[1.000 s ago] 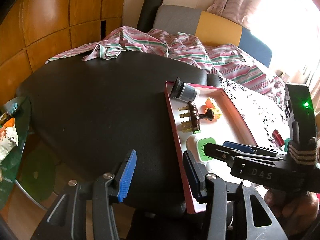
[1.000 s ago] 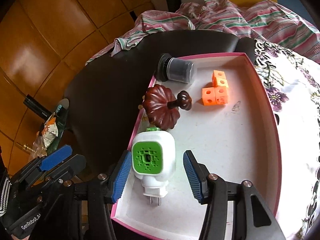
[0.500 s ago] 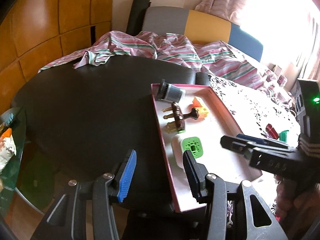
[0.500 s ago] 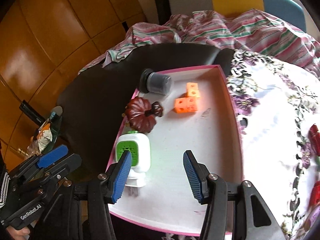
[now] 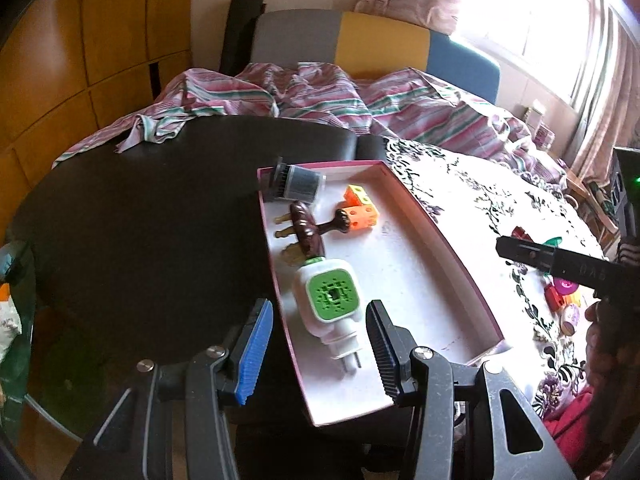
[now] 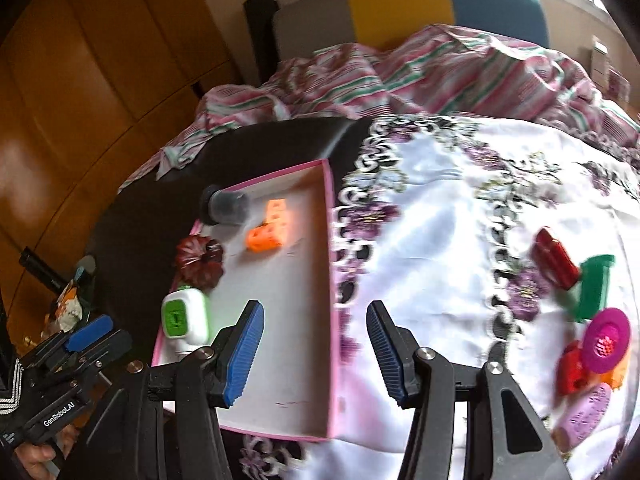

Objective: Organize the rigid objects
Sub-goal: 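Move the left gripper to the toys and grasp the magenta disc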

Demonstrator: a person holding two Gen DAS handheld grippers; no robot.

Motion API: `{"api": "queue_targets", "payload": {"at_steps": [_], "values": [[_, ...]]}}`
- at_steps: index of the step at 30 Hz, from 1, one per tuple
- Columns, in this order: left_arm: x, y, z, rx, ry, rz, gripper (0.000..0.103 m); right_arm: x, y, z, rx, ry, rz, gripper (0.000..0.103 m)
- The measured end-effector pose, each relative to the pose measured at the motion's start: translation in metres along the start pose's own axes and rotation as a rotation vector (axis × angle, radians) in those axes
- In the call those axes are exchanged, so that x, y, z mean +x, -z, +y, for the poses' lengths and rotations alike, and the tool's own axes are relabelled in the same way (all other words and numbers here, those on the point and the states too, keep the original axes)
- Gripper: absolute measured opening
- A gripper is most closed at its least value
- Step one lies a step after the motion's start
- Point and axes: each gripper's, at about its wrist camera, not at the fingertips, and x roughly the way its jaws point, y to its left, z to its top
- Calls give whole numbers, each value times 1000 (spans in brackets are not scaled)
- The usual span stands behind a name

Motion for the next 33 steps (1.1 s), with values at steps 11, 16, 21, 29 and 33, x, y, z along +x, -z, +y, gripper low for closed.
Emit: {"api": "queue_targets", "payload": {"at_steps": [11,16,21,29,33], "values": [[7,-6,-34,81,57,9,50,-36,-1,-66,114,106,-56,54],[11,-11,-55,127,93,14,50,-62,-4,-110,205,166,-106,54],[18,-16,-83,178,139,28,50,-90,-1,-164,320,262,-173,55],[38,-20,-143,271,230,73,55,-102,30,-243,639,258,-247,55],[52,-23,-172,298,274,114,55,-108,34,-250,681,250,-274,55]]}}
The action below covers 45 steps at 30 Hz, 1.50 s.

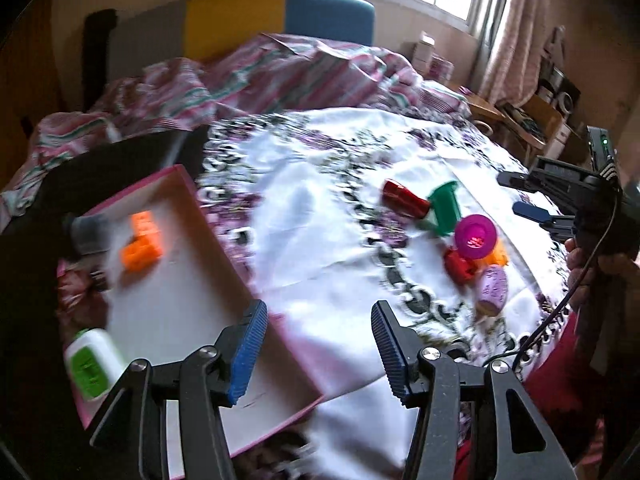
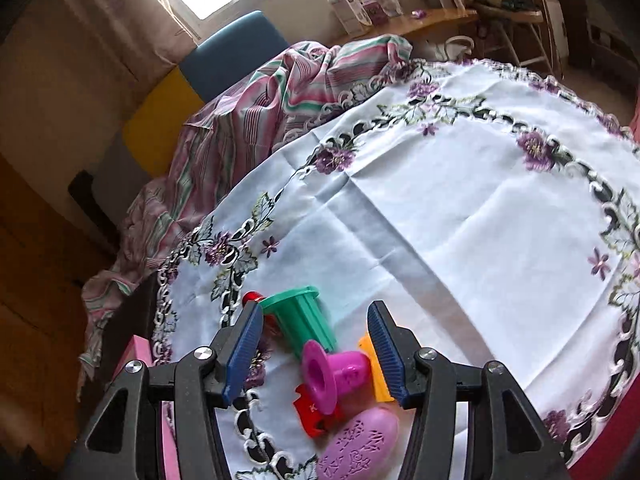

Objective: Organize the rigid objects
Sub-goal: 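Move the left gripper to the toys and grasp the magenta disc, then lift the magenta disc with the left gripper while the right gripper grasps the green cup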

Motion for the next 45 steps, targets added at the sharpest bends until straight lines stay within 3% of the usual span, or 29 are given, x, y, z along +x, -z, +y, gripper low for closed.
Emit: {"api": "queue_targets", "payload": {"at_steps": [9,15,19,28,31,32,33,41,45], "values": [[41,-26,-60,108,131,48,55,-5,-2,-16,86,-31,-15,56],[72,-45,-99,174,236,79,66,-8,-4,-21,126,-65,-29,58],[92,-57,-116,173,306,96,81,-7,-5,-22,127,-74,-23,59],[139,-66,-144,175,352,169,81,-7,-6,-28,160,-95,-24,59],[153,-66,-147,162,345,192,74,-6,-6,-28,165,-102,-20,59],[156,-66,-147,158,347,198,59,-5,-6,-28,166,-104,-16,59],[158,-66,-148,156,351,208,54,-4,-7,-28,165,-104,-15,59],[133,-63,-134,138,376,138,53,-2,-6,-26,153,-93,-8,59],[107,-60,-112,109,347,96,53,0,-5,-26,155,-89,4,59]]}}
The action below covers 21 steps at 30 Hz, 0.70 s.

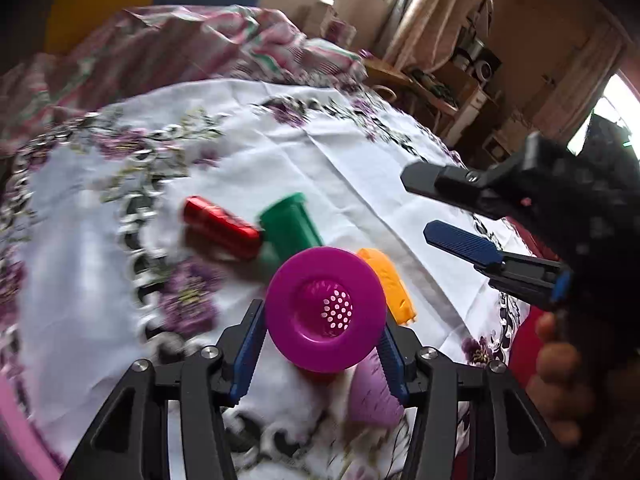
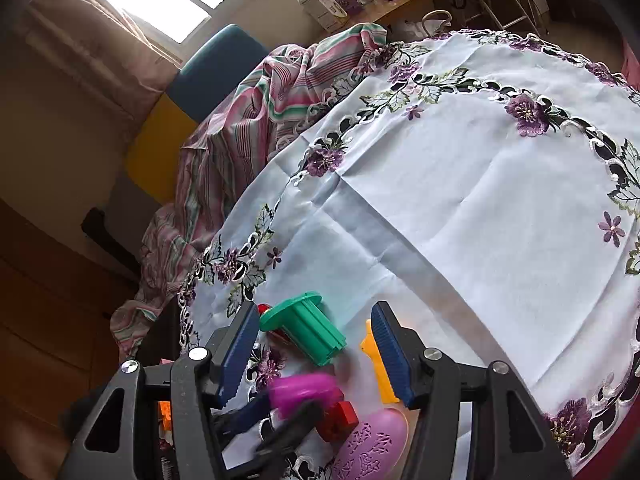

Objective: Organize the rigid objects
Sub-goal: 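Lift the magenta disc with the left gripper while the right gripper grasps the green cup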

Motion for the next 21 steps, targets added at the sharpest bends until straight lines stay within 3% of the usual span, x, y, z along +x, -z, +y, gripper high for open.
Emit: {"api": "queue_targets", "payload": {"at_steps": [12,21], "values": [[-75,58,48,-99,-123,-41,54,21,14,26,-149,34,117,59],[-120,81,70,-155,-137,-102,54,62,21,59,-363,172,225,59]]}}
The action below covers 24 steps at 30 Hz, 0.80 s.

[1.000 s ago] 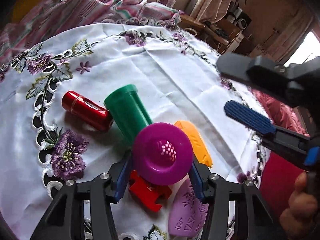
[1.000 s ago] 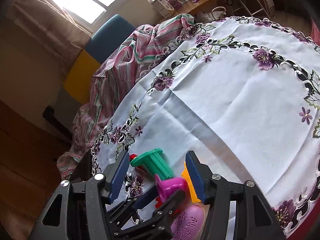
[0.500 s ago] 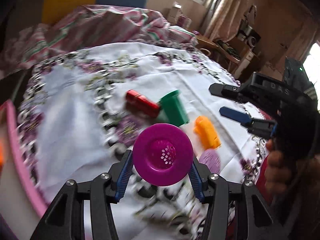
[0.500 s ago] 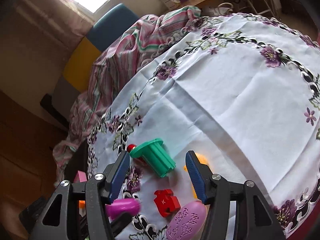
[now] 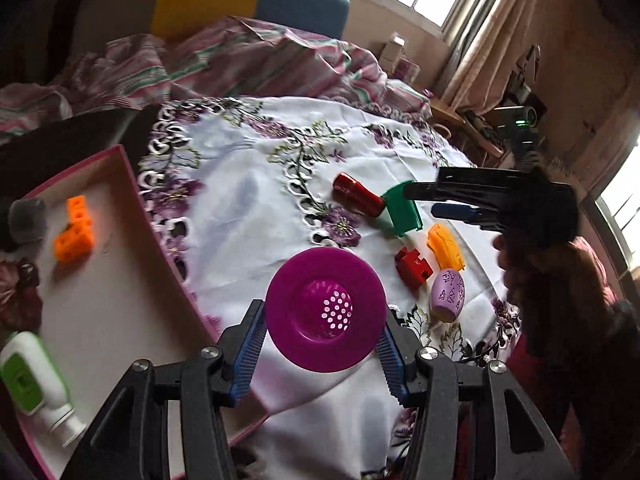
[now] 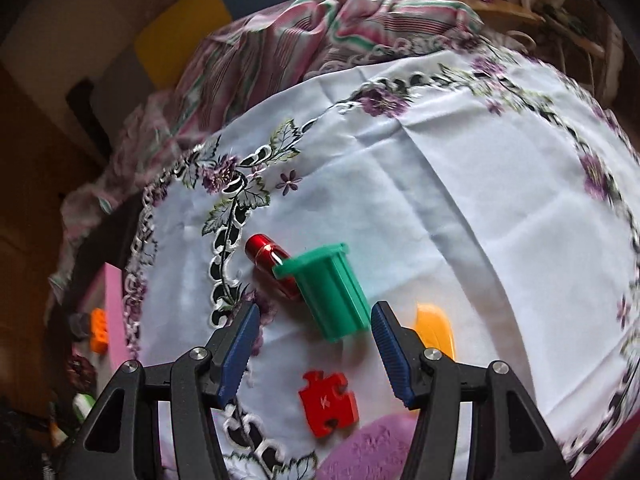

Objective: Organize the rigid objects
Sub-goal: 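Lift the magenta disc with the left gripper while the right gripper grasps the green cup, then lower the magenta disc into the tray and open the left gripper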

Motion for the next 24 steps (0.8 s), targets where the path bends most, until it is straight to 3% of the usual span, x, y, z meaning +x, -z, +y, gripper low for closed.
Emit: {"api": "queue_targets", "payload": {"at_steps": [6,7,8,14,19,24], "values": [[-25,7,13,-21,-40,-41,54,33,-17,4,-57,67,53,58],[-29,8,15,-22,-54,-50,54,38,-17,4,-61,70,63,42],[-33,9,16,-23,-70,-58,54,43,-16,3,-68,86,76,36],[-50,18,27,-33,-175,-89,54,50,-10,11,-159,153,81,35],[-62,25,37,-41,-252,-112,54,54,-11,1,-112,153,107,34],[-67,32,47,-65,-274,-106,54,53,-10,0,-112,157,107,34]]}}
